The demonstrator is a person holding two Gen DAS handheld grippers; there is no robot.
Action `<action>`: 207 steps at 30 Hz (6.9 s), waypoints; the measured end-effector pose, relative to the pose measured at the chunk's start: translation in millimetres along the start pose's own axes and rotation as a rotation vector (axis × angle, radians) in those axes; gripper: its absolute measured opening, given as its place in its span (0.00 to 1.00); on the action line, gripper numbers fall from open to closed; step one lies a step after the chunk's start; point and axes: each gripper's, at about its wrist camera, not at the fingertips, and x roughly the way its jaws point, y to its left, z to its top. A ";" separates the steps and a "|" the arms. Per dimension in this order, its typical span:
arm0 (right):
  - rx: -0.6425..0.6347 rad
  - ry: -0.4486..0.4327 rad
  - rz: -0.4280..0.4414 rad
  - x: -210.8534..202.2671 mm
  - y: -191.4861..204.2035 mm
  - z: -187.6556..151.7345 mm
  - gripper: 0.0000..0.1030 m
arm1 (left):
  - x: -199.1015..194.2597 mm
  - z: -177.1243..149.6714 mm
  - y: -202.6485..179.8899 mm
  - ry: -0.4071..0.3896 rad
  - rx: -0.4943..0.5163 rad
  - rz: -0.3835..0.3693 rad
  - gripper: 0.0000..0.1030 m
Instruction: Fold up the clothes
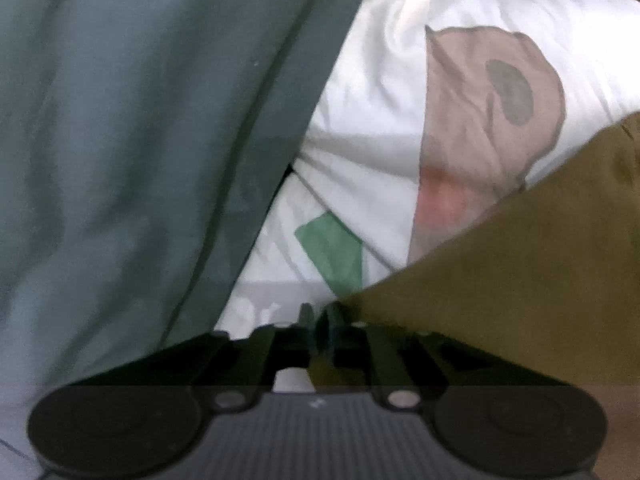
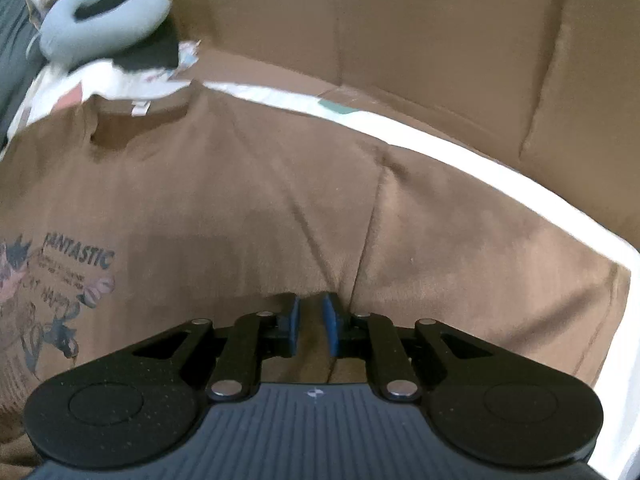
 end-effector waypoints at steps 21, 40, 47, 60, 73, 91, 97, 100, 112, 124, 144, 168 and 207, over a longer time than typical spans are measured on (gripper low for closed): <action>-0.011 -0.066 -0.005 -37.8 27.7 23.1 0.35 | -102.3 -30.8 8.6 -0.129 -0.065 -0.288 0.62; -0.184 -0.054 0.200 -23.1 155.0 86.6 0.35 | -110.7 -110.5 29.3 -0.154 -0.293 -0.423 0.51; -0.216 -0.029 0.289 -6.8 212.4 98.3 0.35 | -106.9 -142.2 22.5 -0.173 -0.306 -0.413 0.51; -0.169 0.034 0.287 2.1 253.4 78.7 0.35 | -80.7 -145.5 2.1 -0.157 -0.171 -0.373 0.08; -0.075 0.176 0.220 27.9 258.4 56.5 0.35 | -99.2 -119.4 40.1 -0.156 0.024 -0.270 0.05; -0.085 0.259 0.163 40.5 245.0 66.4 0.34 | -118.7 -124.7 62.2 -0.138 -0.012 -0.319 0.11; -0.042 0.277 0.152 34.5 238.0 70.1 0.34 | -100.5 -87.2 63.9 -0.196 -0.124 -0.375 0.46; -0.053 0.274 0.169 26.5 234.5 74.7 0.34 | -77.9 -77.4 60.7 -0.204 -0.131 -0.379 0.45; -0.016 0.136 0.253 24.5 226.3 107.8 0.34 | -8.1 -44.3 63.1 -0.152 -0.194 -0.442 0.45; 0.074 -0.006 0.250 90.2 262.5 172.6 0.34 | -3.3 -34.2 52.7 -0.195 -0.163 -0.445 0.05; 0.066 -0.032 0.184 141.6 276.6 229.4 0.33 | -13.4 -23.9 63.3 -0.184 -0.225 -0.296 0.20; 0.024 -0.060 0.186 102.0 238.3 257.0 0.33 | -66.8 -103.9 27.7 -0.135 -0.161 -0.363 0.07; 0.033 0.049 0.156 -84.5 -2.5 -1.9 0.36 | -142.2 -183.7 -22.4 -0.147 -0.065 -0.475 0.59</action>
